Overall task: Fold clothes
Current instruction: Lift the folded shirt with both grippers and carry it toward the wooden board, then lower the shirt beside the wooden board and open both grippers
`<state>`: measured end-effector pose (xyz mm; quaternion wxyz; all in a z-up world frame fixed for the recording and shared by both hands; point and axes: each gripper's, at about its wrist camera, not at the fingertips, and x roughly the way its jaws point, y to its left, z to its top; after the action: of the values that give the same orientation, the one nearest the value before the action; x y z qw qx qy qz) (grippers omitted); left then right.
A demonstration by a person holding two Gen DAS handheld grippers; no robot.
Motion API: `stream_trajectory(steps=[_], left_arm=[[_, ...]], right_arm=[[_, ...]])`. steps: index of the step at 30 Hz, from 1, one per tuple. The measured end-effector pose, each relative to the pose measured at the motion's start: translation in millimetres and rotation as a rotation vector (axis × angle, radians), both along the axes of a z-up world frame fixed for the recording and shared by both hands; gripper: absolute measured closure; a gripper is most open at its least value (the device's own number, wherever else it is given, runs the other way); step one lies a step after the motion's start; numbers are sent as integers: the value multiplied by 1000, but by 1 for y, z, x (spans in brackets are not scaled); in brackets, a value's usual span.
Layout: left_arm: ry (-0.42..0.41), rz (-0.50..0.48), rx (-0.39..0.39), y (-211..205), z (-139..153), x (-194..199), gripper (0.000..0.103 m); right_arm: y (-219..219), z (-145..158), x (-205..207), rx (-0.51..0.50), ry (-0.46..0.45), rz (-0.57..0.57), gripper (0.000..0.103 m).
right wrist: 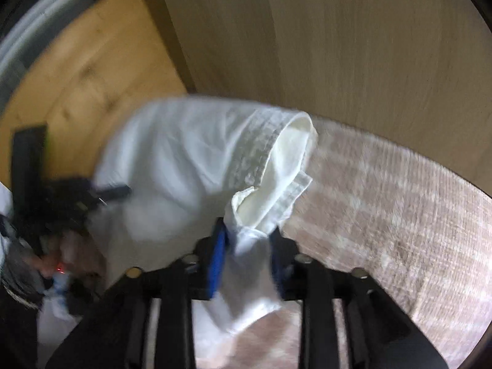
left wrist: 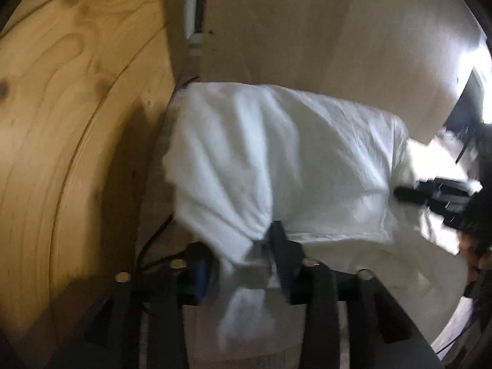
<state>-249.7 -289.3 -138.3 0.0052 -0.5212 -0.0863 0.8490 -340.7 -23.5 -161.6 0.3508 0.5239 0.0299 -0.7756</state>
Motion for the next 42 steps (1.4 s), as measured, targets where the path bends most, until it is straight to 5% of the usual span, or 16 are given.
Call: stream_trajectory(steps=[3, 7, 9, 12, 17, 20, 25, 29, 34, 39, 42], left_arm=[[52, 49, -27, -9, 25, 21, 66], [215, 67, -73, -5, 70, 50, 66], [232, 62, -82, 4, 75, 33, 66], [207, 44, -109, 25, 56, -12, 66], [61, 53, -146, 26, -5, -62, 60], [72, 65, -131, 23, 2, -54, 61], [188, 22, -116, 41, 50, -8, 60], [104, -6, -80, 57, 25, 16, 60], [8, 3, -142, 68, -4, 44, 61], [28, 81, -105, 68, 28, 89, 59], [66, 133, -68, 79, 57, 132, 42]], right_arm=[[34, 15, 4, -60, -8, -26, 69], [56, 61, 15, -120, 166, -79, 69], [37, 71, 12, -152, 194, -47, 69], [-6, 69, -2, -165, 201, 15, 69], [-44, 19, -33, -48, 137, 54, 69], [-36, 1, -44, -5, 92, 25, 72], [-9, 56, 10, -100, 191, 45, 70], [-10, 57, 70, -42, 226, 100, 70], [-15, 20, 121, 74, 108, 165, 65], [29, 38, 156, 73, 25, 161, 65], [69, 66, 171, 64, 68, 51, 56]])
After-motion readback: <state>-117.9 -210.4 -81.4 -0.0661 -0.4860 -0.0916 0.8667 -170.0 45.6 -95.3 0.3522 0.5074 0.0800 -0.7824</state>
